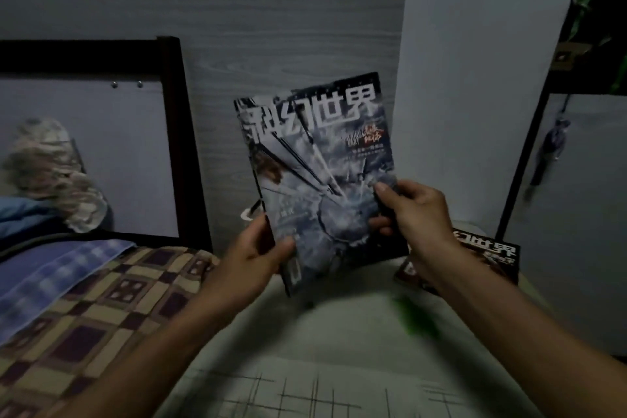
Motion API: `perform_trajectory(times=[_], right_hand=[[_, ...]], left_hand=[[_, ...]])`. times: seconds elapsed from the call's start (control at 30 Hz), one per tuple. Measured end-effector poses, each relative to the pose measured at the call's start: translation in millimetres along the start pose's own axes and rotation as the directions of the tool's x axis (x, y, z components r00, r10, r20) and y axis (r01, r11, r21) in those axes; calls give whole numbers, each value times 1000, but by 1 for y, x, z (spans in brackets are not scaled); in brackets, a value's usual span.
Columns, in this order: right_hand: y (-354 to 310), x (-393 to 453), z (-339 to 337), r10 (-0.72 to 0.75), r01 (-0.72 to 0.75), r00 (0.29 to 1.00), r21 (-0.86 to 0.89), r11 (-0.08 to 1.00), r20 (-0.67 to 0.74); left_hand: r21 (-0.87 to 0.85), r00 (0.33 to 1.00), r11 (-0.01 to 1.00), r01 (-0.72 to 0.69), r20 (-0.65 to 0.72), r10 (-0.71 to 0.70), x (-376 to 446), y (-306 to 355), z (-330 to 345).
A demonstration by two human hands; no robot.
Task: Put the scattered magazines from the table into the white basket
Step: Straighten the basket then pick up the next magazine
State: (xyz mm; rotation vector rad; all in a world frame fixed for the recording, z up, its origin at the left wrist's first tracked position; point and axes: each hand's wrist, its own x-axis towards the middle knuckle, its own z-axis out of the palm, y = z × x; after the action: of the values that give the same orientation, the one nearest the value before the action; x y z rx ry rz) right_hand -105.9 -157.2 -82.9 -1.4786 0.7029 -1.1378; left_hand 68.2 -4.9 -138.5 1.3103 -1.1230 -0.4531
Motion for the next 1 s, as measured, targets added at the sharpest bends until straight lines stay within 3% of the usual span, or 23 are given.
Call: perform_trajectory(times=[0.07,0.13,0.27,0.37,0.47,0.6,0.67,0.73,0.8,0.87,0.93,0.97,1.0], right_hand=[[-2,8,13,-37,36,999,73,997,9],[-6,20,22,-86,84,996,81,993,18],[-2,61,40,-98,98,995,8,995,37],[22,86,42,-22,24,999,-76,997,29],[57,98,38,84,-84,996,-194,977,-10],[86,100,36,-18,-7,997,-299,954,-80],[89,100,33,-39,4,994,-313,950,-104],[88,99,26,-2,-20,996,-243,970,-89],[87,94,12,27,-42,997,-206,978,-73],[94,83,-12,11,-28,998,-285,958,-63],[106,67,-47,-45,9,997,-454,891,-69],[113,60,-68,-78,28,995,-600,800,-57],[120,53,-89,-98,46,995,-777,628,-21]], left_hand=[[222,977,973,-59,-185,102,25,6,-1],[287,957,956,-65,-254,141,55,13,-10],[341,946,939,-47,-286,152,116,11,-31],[383,951,924,17,-291,102,143,-8,-39],[451,977,889,79,-210,20,146,-41,-42],[553,980,819,153,-192,-54,139,-67,-42],[616,959,767,182,-282,-1,134,-68,-35],[604,918,779,170,-384,97,123,-64,-26],[632,867,774,44,-409,284,108,-57,-14],[697,857,702,-146,-266,442,88,-51,4],[715,872,605,-350,13,489,65,-49,33],[700,867,569,-432,147,477,54,-48,51],[676,861,556,-484,256,439,45,-49,71]])
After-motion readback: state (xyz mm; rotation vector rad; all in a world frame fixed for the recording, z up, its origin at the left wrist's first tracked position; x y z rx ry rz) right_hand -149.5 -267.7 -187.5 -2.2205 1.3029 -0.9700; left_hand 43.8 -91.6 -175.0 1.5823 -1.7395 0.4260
